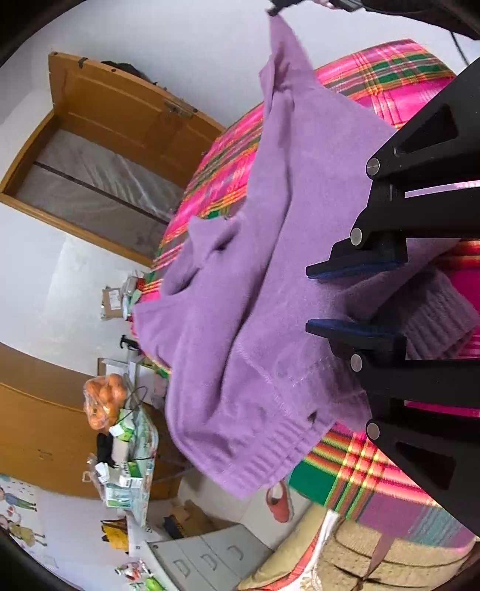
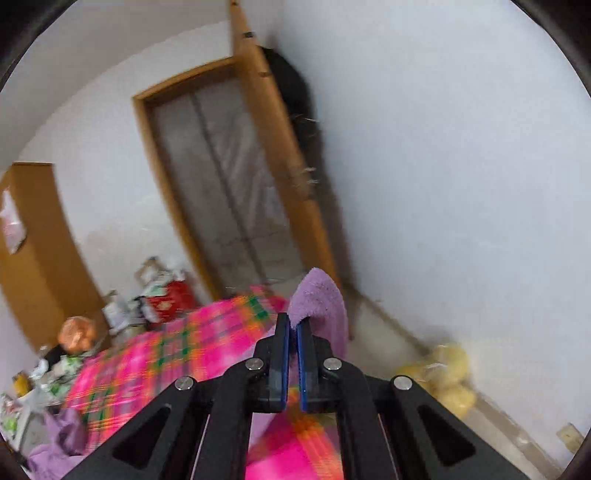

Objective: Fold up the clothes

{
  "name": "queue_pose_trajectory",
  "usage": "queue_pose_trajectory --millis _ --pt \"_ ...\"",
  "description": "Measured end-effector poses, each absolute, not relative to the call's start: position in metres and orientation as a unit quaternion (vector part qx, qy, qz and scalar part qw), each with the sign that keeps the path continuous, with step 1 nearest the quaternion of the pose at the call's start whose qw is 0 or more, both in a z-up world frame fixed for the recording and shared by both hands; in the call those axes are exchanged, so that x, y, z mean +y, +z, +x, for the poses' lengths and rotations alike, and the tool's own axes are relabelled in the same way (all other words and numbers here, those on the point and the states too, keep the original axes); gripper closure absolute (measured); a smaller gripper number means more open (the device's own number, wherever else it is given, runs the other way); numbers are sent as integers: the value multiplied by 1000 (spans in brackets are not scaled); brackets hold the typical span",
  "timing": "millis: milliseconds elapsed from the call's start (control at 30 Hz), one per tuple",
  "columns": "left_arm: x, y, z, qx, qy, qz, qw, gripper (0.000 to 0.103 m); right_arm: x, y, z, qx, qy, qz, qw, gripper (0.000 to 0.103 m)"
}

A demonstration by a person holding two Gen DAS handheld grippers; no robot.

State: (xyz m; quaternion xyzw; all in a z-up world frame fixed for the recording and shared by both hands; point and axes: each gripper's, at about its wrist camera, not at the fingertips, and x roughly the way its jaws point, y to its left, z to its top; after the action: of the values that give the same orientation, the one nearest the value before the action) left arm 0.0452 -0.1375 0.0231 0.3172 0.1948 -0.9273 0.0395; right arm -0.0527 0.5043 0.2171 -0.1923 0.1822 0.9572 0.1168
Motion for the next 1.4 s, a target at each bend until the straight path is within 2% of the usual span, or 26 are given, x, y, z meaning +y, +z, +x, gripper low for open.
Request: queue_pose_trajectory --millis 67,133,267,367,467,533,633,933,1167,1200,1233,1267,1400 --pt "-142 29 54 202 -929 308 42 80 520 199 -65 169 947 -231 146 95" --pt "-149 31 63 213 -928 300 48 80 530 178 -81 149 931 -283 173 85" --pt "-156 27 81 221 -923 306 79 78 500 161 -73 128 942 -267 161 70" --pt "-158 15 90 222 -914 327 93 78 449 160 -59 122 959 -250 54 70" --pt "-152 2 96 229 -906 347 83 77 382 158 -55 79 960 -262 -67 69" --pt "-146 -6 97 229 -903 357 69 65 332 146 -49 49 948 -280 -146 69" --pt "-140 -7 100 222 -907 353 69 62 272 124 -39 22 922 -310 -233 69" --pt "-140 -10 106 224 -913 331 85 60 179 96 -15 -11 872 -352 -338 67" --pt "-128 -11 90 247 -912 326 29 60 154 103 -2 -27 863 -352 -362 67" --pt "-127 -12 90 255 -911 324 19 69 151 104 0 -29 861 -352 -365 67" --pt "-127 -12 90 261 -910 322 11 86 147 105 2 -32 860 -352 -368 67" --pt "-127 -12 91 267 -909 319 6 92 144 105 4 -34 858 -352 -372 67" --pt "-132 -8 101 299 -907 295 -22 97 136 107 10 -37 854 -353 -379 67"
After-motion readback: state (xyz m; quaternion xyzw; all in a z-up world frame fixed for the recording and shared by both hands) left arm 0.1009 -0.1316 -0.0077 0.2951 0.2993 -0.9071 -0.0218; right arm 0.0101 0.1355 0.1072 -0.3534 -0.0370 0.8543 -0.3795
